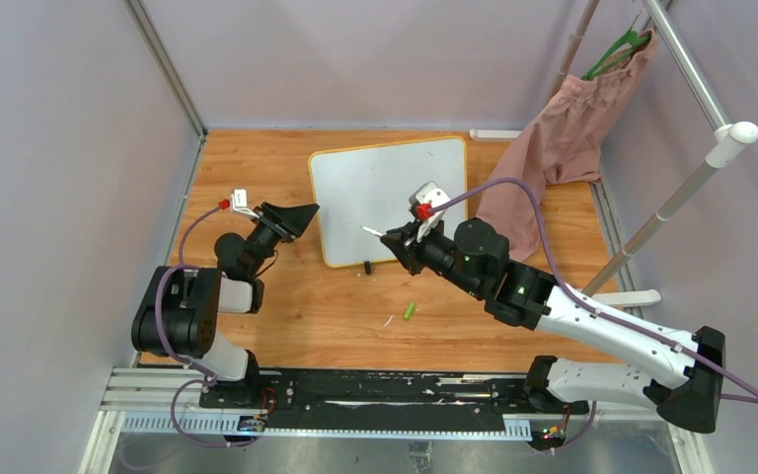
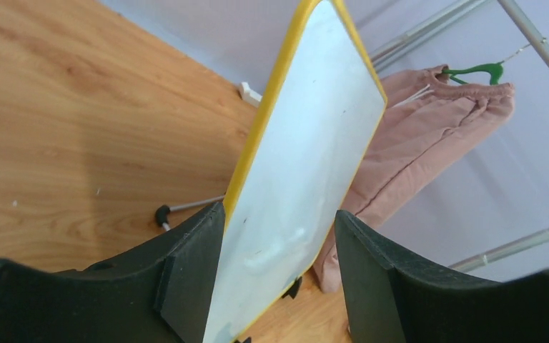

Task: Write a sentence on the whiteboard

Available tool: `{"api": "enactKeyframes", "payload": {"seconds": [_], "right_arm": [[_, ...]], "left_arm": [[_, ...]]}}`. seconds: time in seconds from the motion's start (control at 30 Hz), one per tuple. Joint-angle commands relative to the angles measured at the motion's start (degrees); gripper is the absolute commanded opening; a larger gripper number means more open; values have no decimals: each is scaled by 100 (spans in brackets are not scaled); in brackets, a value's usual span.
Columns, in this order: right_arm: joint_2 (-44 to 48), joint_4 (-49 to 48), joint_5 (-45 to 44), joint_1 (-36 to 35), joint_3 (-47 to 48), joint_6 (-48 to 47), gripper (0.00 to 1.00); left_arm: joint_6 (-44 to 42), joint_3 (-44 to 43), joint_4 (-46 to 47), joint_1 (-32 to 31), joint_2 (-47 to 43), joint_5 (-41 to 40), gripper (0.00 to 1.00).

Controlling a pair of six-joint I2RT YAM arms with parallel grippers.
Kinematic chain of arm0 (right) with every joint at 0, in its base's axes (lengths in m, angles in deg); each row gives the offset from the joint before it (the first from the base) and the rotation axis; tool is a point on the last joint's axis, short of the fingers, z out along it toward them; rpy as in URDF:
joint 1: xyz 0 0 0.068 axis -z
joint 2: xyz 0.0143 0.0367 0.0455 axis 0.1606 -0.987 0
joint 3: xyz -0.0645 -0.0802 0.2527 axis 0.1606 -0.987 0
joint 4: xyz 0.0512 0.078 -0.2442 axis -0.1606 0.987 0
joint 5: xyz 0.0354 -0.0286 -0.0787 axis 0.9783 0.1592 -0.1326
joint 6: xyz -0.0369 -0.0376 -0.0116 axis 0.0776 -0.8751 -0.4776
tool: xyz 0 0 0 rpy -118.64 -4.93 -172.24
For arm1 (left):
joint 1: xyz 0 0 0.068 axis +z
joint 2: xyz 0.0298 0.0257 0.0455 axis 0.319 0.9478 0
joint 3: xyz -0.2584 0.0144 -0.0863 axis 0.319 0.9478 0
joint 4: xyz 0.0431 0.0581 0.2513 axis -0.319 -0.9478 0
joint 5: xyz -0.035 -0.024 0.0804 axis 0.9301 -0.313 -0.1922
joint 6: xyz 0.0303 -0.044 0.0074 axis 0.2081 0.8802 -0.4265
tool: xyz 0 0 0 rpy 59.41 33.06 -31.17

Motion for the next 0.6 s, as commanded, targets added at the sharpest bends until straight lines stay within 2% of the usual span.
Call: {"api": "enactKeyframes", "payload": {"seconds": [0.0, 0.3, 0.47, 0.57], "right_arm": [[167, -217, 113, -66, -80, -119, 0], [55, -187, 171, -66, 22, -250, 0], [-88, -321, 194, -66, 74, -308, 0], [-173, -413, 178, -66, 87, -313, 0]], "left_arm": [[-393, -302, 137, 137, -54, 588, 63], [-499, -398, -32, 609, 269, 809, 63], [-103, -566, 665, 609, 794, 1107, 60], [13, -749, 705, 603, 1007, 1260, 59]]}}
